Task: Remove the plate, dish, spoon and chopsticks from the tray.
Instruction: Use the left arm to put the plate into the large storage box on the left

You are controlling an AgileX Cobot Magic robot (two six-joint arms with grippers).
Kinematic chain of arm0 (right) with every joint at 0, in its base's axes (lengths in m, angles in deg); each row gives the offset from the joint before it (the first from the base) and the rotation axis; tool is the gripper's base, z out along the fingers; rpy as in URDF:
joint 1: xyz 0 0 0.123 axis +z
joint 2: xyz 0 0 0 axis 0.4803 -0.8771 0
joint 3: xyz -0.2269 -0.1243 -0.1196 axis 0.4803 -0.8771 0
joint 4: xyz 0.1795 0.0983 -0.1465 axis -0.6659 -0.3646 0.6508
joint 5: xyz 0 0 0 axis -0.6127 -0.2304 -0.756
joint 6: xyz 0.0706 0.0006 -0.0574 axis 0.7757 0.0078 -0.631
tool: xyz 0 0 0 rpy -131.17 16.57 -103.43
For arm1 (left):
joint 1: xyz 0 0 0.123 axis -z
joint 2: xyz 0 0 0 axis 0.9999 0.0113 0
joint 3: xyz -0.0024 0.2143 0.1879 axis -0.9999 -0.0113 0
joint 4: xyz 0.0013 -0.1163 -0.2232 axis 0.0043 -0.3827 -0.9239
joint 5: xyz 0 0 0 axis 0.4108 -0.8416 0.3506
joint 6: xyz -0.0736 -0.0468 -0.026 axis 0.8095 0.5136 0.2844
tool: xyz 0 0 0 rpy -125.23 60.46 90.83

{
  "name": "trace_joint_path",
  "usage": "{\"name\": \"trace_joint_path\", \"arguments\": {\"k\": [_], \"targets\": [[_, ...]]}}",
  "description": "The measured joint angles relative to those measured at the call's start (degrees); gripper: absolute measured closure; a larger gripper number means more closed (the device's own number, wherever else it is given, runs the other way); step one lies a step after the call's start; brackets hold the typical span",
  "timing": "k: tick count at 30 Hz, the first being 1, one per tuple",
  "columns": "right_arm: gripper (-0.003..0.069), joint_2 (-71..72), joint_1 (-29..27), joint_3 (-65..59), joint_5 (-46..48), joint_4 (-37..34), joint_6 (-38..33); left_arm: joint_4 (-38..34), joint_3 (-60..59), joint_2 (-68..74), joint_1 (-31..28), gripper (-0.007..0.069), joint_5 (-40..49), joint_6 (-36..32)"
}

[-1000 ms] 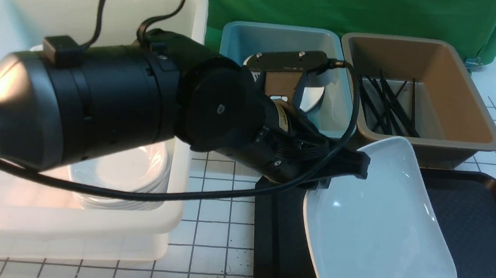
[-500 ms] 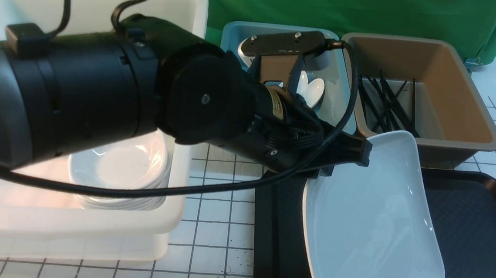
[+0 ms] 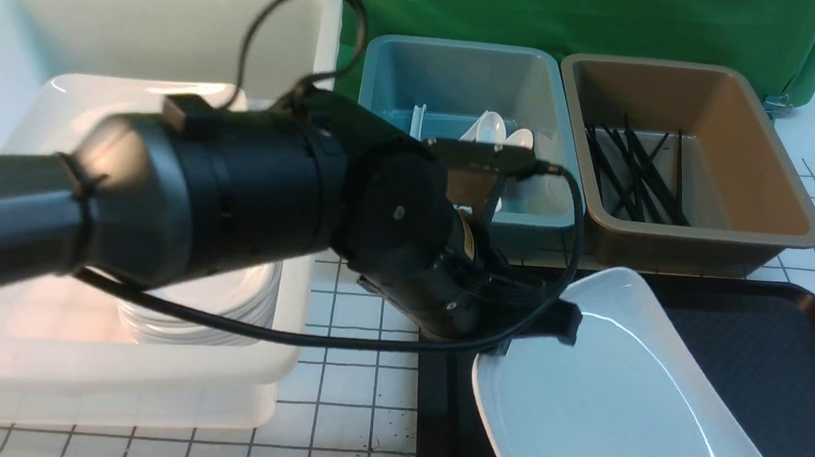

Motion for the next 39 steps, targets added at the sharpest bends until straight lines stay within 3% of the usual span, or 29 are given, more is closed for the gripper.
{"name": "trace_joint_path", "arguments": {"k": [10,14,19,23,27,28,29,30,31,32,34,36,39], "targets": [[0.0437,-9.31,0.00,-8.61,-0.81,2.05,4.29,0.00,0.13,3.63,0.00,0.0607,1.64,-0.32],[0.0617,-14.80,-0.04,-9.92,-1.56,4.82,5.04,-0.47,0.20,5.73,0.00,0.0601,2.55,-0.47],[0.0662,-19.81,-2.87,-10.76,-2.86,6.65,6.00,-0.84,0.20,6.13,0.00,0.0599,3.64,-1.12],[0.0663,-22.74,-10.39,-10.87,-6.83,6.34,4.46,-0.84,0.22,6.29,0.00,0.0599,3.90,-1.62],[0.0663,-25.96,-26.53,-10.87,-14.34,0.64,-5.03,-1.34,0.22,6.47,0.00,0.0599,3.95,-2.30],[0.0663,-26.12,-26.53,-10.87,-14.71,0.64,-5.03,-1.34,0.22,6.46,0.00,0.0599,3.95,-2.30],[0.0663,-26.99,-30.80,-10.87,-16.39,-1.97,-8.34,-1.50,0.22,6.46,0.00,0.0599,3.95,-2.42],[0.0663,-28.51,-38.79,-10.87,-18.99,-7.62,-14.93,-1.49,0.22,6.53,0.00,0.0599,3.95,-2.54],[0.0663,-29.58,-43.13,-10.87,-20.50,-11.18,-18.75,-1.51,0.22,6.59,0.00,0.0599,4.02,-2.70],[0.0663,-29.81,-43.98,-10.87,-20.78,-11.92,-19.45,-1.51,0.22,6.59,0.00,0.0599,4.02,-2.68],[0.0658,-32.62,-52.76,-10.87,-23.40,-19.94,-27.46,-1.51,0.22,6.71,0.00,0.0599,4.02,-2.86],[0.0623,-35.06,-59.28,-10.87,-24.69,-26.07,-33.96,-1.61,0.22,6.82,0.00,0.0599,4.02,-3.00],[0.0488,-38.84,-66.18,-10.87,-25.56,-31.73,-40.98,-1.69,0.22,6.82,0.00,0.0599,4.02,-3.12]]}}
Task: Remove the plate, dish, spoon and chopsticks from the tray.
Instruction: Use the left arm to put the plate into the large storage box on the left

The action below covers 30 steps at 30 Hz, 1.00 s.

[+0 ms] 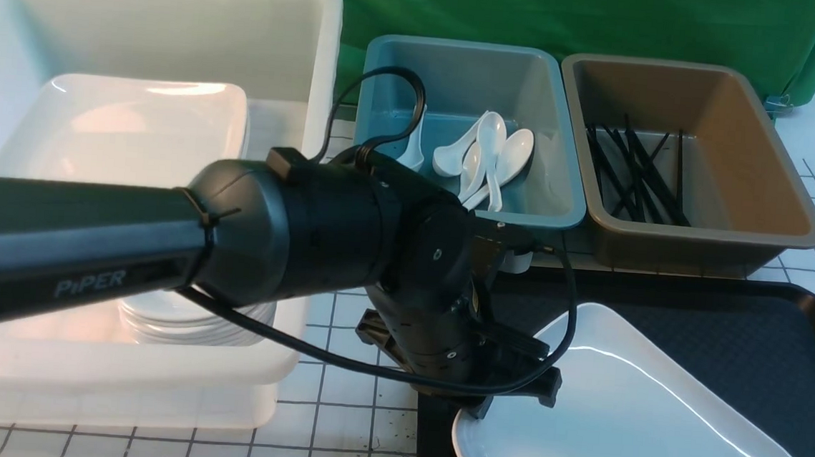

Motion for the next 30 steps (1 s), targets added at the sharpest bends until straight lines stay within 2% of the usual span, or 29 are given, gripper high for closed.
{"name": "trace_joint_path", "arguments": {"k": [2,5,10,16,19,21,25,30], "targets": [[0.0385,-2.86,-1.83,0.00,-1.00,-2.00,-1.76,-0.05,0.00,0.00,0.00,0.0599,0.00,-0.14],[0.0330,-6.18,-2.00,0.00,-2.18,-4.22,-3.24,-0.04,0.00,0.00,0.00,0.0599,0.00,-0.33],[0.0324,-12.28,-2.01,0.00,-3.60,-9.24,-6.49,-0.10,0.00,0.00,0.00,0.0599,0.00,-0.58],[0.0325,-18.72,-2.14,0.12,-4.74,-18.15,-13.64,-0.10,0.00,0.00,0.00,0.0599,-0.05,-0.65],[0.0336,-20.23,-2.39,0.53,-4.42,-21.36,-16.95,0.01,0.00,0.00,0.00,0.0598,0.39,-0.99],[0.0379,-21.72,-2.69,0.74,-4.39,-24.47,-20.83,-0.15,0.00,0.00,-0.19,0.0595,1.57,-2.53],[0.0526,-23.17,-3.06,1.05,-4.98,-28.25,-26.37,-2.26,0.00,0.33,-0.90,0.0592,3.49,-6.45],[0.0529,-23.68,-3.06,1.30,-5.67,-29.89,-28.37,-3.50,0.00,1.10,-1.23,0.0587,4.40,-9.01]]}}
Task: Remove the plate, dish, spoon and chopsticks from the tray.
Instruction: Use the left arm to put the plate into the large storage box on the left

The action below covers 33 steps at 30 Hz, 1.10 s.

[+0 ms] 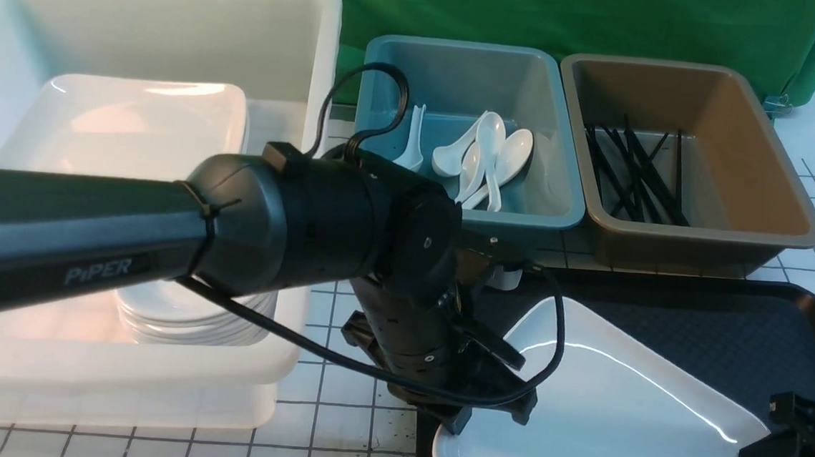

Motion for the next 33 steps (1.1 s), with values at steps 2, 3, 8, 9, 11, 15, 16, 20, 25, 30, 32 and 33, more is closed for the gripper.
{"name": "trace_joint_path", "arguments": {"k": [2,3,8,9,11,15,16,20,25,30,32,33], "targets": [[0.0529,0.00,0.00,0.45,-0.30,-0.17,-0.26,-0.40,0.00,0.15,0.00,0.0586,0.00,-0.99],[0.0529,0.00,0.00,0.45,-0.35,-0.13,-0.32,-0.40,0.00,0.15,0.00,0.0586,0.00,-0.99],[0.0529,-0.04,0.00,0.49,-1.35,-0.18,-0.52,-1.93,0.00,0.87,-0.12,0.0578,-0.77,-4.57],[0.0529,-0.04,0.00,0.51,-1.48,-0.18,-0.52,-2.41,0.00,1.14,-0.11,0.0570,-0.77,-5.91],[0.0529,-0.04,0.00,0.75,-1.89,-0.25,-0.75,-3.99,0.00,1.83,-0.29,0.0545,-0.64,-8.56],[0.0532,-0.04,0.00,0.97,-3.07,-0.44,-1.14,-6.83,0.00,2.65,-0.29,0.0449,-0.40,-11.94],[0.0532,-0.04,0.00,0.97,-3.22,-0.44,-1.26,-7.33,0.11,2.80,-0.29,0.0424,-0.40,-12.19],[0.0532,-0.04,0.00,1.02,-4.08,-0.55,-1.42,-9.90,0.11,3.12,0.01,0.0300,-1.54,-12.34],[0.0532,-0.04,0.00,1.09,-4.79,-0.66,-1.58,-13.18,0.11,5.35,0.36,0.0218,-5.03,-13.29],[0.0532,-0.04,0.00,1.09,-4.96,-0.66,-1.64,-16.90,0.11,7.19,0.36,0.0219,-5.92,-15.51],[0.0532,-0.04,0.00,1.09,-5.17,-0.66,-1.64,-17.93,0.11,7.51,0.08,0.0233,-5.97,-16.91],[0.0531,-0.04,0.00,1.09,-5.25,-0.66,-1.64,-18.43,0.11,7.57,-0.03,0.0253,-5.87,-17.43]]}}
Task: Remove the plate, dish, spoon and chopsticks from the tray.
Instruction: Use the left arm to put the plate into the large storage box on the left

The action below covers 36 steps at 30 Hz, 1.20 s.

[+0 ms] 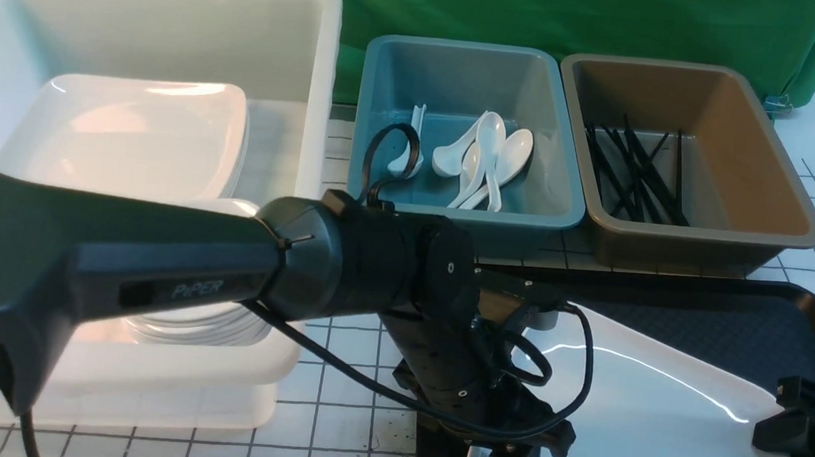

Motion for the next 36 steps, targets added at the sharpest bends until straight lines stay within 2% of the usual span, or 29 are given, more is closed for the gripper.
{"name": "trace_joint_path", "arguments": {"k": [4,10,14,22,30,36], "targets": [[0.0530,0.00,0.00,0.00,-0.14,0.05,0.00,-1.27,0.00,0.12,-0.55,0.0303,0.35,-0.01],[0.0530,0.00,0.00,0.00,-0.32,-0.01,-0.05,-2.00,0.00,0.12,-0.55,0.0304,0.54,-0.59],[0.0524,0.00,0.00,0.85,0.33,0.58,-0.11,-3.33,-0.16,-1.02,-0.62,0.0316,1.41,-3.71],[0.0483,1.71,-0.37,1.37,1.35,2.51,-0.06,-7.07,-0.77,-9.02,-0.34,0.0477,2.72,-6.39],[0.0484,7.57,-0.61,1.80,1.29,4.34,0.00,-13.69,-0.77,-10.94,-0.44,0.0480,1.63,-12.81],[0.0484,12.92,-0.91,4.41,3.36,5.34,-0.09,-15.53,-0.77,-13.02,-0.44,0.0482,1.84,-14.21]]}}
